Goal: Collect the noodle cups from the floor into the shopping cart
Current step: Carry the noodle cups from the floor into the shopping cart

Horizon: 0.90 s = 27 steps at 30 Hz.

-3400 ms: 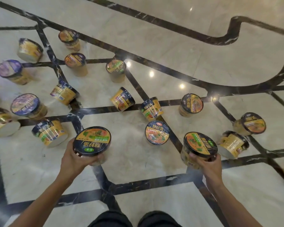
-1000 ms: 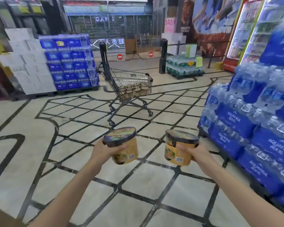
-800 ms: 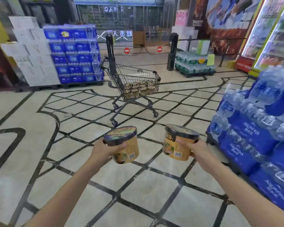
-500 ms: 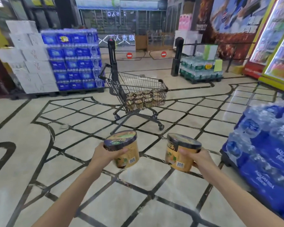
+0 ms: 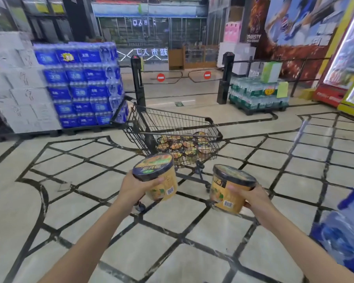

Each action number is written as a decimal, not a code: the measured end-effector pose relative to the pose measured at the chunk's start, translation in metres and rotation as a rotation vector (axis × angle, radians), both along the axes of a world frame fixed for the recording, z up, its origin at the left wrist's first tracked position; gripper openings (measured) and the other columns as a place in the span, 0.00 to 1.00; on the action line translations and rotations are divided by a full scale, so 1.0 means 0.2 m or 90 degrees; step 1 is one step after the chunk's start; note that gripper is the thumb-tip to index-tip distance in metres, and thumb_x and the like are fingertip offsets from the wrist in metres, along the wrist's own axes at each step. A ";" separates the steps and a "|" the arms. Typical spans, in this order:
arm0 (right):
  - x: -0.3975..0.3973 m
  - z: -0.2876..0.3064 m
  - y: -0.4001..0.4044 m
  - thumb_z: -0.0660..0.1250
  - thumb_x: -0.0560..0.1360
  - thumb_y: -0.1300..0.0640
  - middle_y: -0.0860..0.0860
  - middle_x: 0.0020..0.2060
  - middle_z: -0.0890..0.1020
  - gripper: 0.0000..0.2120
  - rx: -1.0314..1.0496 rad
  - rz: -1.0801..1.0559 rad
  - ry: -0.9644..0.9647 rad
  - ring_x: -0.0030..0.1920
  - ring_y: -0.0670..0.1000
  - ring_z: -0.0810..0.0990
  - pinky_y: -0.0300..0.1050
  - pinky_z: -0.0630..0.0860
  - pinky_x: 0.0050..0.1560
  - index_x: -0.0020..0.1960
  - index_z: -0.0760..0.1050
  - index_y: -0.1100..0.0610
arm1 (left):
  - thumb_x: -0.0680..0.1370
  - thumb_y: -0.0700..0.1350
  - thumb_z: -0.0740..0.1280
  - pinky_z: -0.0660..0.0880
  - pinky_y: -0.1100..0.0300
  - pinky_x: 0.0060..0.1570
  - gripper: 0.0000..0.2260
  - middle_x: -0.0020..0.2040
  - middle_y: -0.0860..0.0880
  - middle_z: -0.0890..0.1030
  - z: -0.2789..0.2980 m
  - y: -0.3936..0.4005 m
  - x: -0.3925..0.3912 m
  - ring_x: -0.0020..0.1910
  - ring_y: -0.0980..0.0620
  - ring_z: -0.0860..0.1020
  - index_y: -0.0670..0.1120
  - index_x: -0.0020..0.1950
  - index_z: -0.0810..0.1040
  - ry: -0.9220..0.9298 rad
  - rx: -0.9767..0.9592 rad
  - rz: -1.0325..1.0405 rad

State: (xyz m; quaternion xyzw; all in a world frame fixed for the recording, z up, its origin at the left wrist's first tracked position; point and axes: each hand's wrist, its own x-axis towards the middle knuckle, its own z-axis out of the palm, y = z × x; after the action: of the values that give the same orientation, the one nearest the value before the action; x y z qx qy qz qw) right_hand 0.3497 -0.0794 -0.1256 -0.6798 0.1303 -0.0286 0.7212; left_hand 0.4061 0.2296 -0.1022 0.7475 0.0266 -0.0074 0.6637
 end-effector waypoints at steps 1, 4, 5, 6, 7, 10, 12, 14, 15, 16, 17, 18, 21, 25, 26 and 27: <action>0.16 -0.02 -0.02 0.77 0.65 0.59 0.50 0.50 0.84 0.24 0.005 0.004 -0.004 0.48 0.50 0.82 0.45 0.77 0.40 0.59 0.74 0.52 | 0.62 0.42 0.80 0.76 0.67 0.38 0.25 0.50 0.51 0.84 -0.01 -0.03 0.14 0.49 0.56 0.81 0.47 0.58 0.79 -0.005 -0.001 0.001; 0.66 -0.05 -0.09 0.84 0.48 0.45 0.50 0.50 0.84 0.42 0.003 0.019 -0.004 0.50 0.51 0.82 0.45 0.77 0.42 0.59 0.74 0.52 | 0.61 0.44 0.81 0.77 0.66 0.39 0.26 0.48 0.53 0.84 -0.05 -0.12 0.61 0.48 0.56 0.81 0.47 0.57 0.78 -0.002 -0.002 0.025; 0.83 -0.04 -0.11 0.83 0.41 0.40 0.50 0.50 0.85 0.49 -0.003 0.024 -0.002 0.50 0.51 0.83 0.46 0.78 0.43 0.59 0.75 0.52 | 0.62 0.44 0.80 0.77 0.68 0.38 0.25 0.48 0.53 0.83 -0.05 -0.15 0.76 0.47 0.58 0.81 0.46 0.57 0.78 0.000 -0.004 0.039; 0.99 -0.03 -0.12 0.82 0.37 0.38 0.50 0.50 0.85 0.53 -0.008 0.031 0.003 0.51 0.51 0.83 0.46 0.78 0.43 0.60 0.75 0.52 | 0.61 0.45 0.81 0.76 0.69 0.38 0.27 0.48 0.53 0.83 -0.04 -0.17 0.91 0.48 0.58 0.80 0.46 0.58 0.77 0.000 0.003 0.050; 1.15 -0.02 -0.15 0.82 0.36 0.37 0.49 0.50 0.85 0.54 -0.013 0.041 -0.001 0.51 0.51 0.83 0.45 0.78 0.42 0.60 0.75 0.52 | 0.59 0.49 0.81 0.76 0.68 0.41 0.31 0.50 0.52 0.83 -0.03 -0.19 1.04 0.49 0.57 0.80 0.45 0.60 0.77 0.004 0.015 0.060; 1.59 0.06 -0.18 0.83 0.44 0.41 0.49 0.51 0.84 0.48 -0.019 0.060 -0.013 0.50 0.49 0.83 0.43 0.77 0.41 0.61 0.74 0.52 | 0.59 0.51 0.81 0.73 0.69 0.39 0.33 0.49 0.52 0.82 0.01 -0.22 1.43 0.46 0.60 0.79 0.45 0.61 0.76 0.010 0.035 0.074; 1.86 0.09 -0.19 0.81 0.51 0.47 0.50 0.53 0.83 0.42 -0.008 0.073 -0.008 0.51 0.50 0.82 0.44 0.77 0.43 0.63 0.72 0.53 | 0.61 0.49 0.80 0.73 0.71 0.36 0.31 0.48 0.53 0.82 0.03 -0.22 1.66 0.45 0.63 0.78 0.45 0.62 0.76 0.015 0.042 0.079; 2.11 0.09 -0.19 0.83 0.44 0.41 0.50 0.53 0.83 0.48 -0.019 0.076 0.003 0.52 0.51 0.82 0.49 0.79 0.47 0.62 0.73 0.52 | 0.58 0.52 0.80 0.73 0.70 0.38 0.36 0.51 0.52 0.82 0.04 -0.22 1.89 0.47 0.61 0.79 0.45 0.63 0.76 0.016 0.062 0.081; 2.24 0.08 -0.19 0.83 0.40 0.38 0.49 0.53 0.83 0.52 -0.022 0.075 0.009 0.53 0.51 0.82 0.52 0.79 0.51 0.62 0.73 0.51 | 0.56 0.54 0.80 0.73 0.69 0.39 0.37 0.52 0.51 0.82 0.02 -0.21 2.01 0.48 0.59 0.79 0.45 0.63 0.76 0.015 0.070 0.083; 2.37 0.07 -0.19 0.82 0.38 0.37 0.49 0.53 0.83 0.54 -0.021 0.072 0.013 0.53 0.52 0.82 0.53 0.79 0.53 0.62 0.73 0.50 | 0.55 0.55 0.80 0.73 0.69 0.40 0.38 0.53 0.51 0.82 0.02 -0.21 2.14 0.49 0.58 0.80 0.45 0.63 0.76 0.014 0.073 0.087; 2.51 0.05 -0.18 0.82 0.37 0.37 0.49 0.52 0.84 0.53 -0.022 0.073 0.015 0.52 0.51 0.82 0.52 0.79 0.51 0.61 0.73 0.50 | 0.55 0.56 0.80 0.72 0.69 0.40 0.38 0.52 0.51 0.82 0.00 -0.21 2.27 0.49 0.58 0.80 0.46 0.62 0.76 0.016 0.074 0.089; 2.64 0.03 -0.17 0.83 0.39 0.38 0.49 0.51 0.84 0.50 -0.023 0.076 0.016 0.51 0.51 0.82 0.50 0.79 0.47 0.59 0.74 0.50 | 0.56 0.55 0.80 0.72 0.70 0.40 0.37 0.52 0.52 0.82 -0.03 -0.20 2.40 0.49 0.58 0.80 0.46 0.62 0.76 0.013 0.076 0.083; 3.04 -0.05 -0.12 0.81 0.53 0.48 0.50 0.50 0.83 0.34 -0.013 0.088 0.024 0.50 0.50 0.82 0.42 0.75 0.41 0.56 0.74 0.51 | 0.60 0.51 0.81 0.72 0.71 0.40 0.31 0.50 0.53 0.82 -0.12 -0.21 2.81 0.48 0.60 0.79 0.47 0.60 0.76 0.016 0.099 0.053; 3.56 -0.18 -0.05 0.82 0.51 0.46 0.49 0.53 0.82 0.39 -0.033 0.066 0.071 0.54 0.51 0.80 0.48 0.79 0.51 0.59 0.71 0.50 | 0.56 0.52 0.81 0.74 0.62 0.51 0.33 0.50 0.53 0.80 -0.26 -0.19 3.39 0.52 0.54 0.79 0.48 0.58 0.75 0.054 0.110 0.054; 3.68 -0.21 -0.03 0.83 0.48 0.42 0.49 0.54 0.81 0.43 -0.046 0.069 0.085 0.56 0.52 0.80 0.52 0.78 0.55 0.60 0.71 0.48 | 0.55 0.54 0.81 0.75 0.62 0.52 0.36 0.52 0.52 0.81 -0.30 -0.18 3.51 0.52 0.54 0.79 0.46 0.59 0.76 0.068 0.112 0.050; 3.79 -0.24 -0.02 0.83 0.44 0.38 0.49 0.55 0.81 0.47 -0.050 0.076 0.095 0.57 0.53 0.79 0.55 0.78 0.57 0.60 0.71 0.46 | 0.54 0.54 0.81 0.75 0.65 0.50 0.38 0.52 0.52 0.82 -0.32 -0.17 3.64 0.51 0.55 0.79 0.45 0.60 0.76 0.080 0.114 0.044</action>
State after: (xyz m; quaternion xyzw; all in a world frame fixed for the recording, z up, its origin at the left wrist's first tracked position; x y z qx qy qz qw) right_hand 1.1084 -0.0826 -0.1730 -0.7144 0.1416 0.0604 0.6826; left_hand 1.1336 0.1961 -0.1661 0.8004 0.0948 -0.0292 0.5912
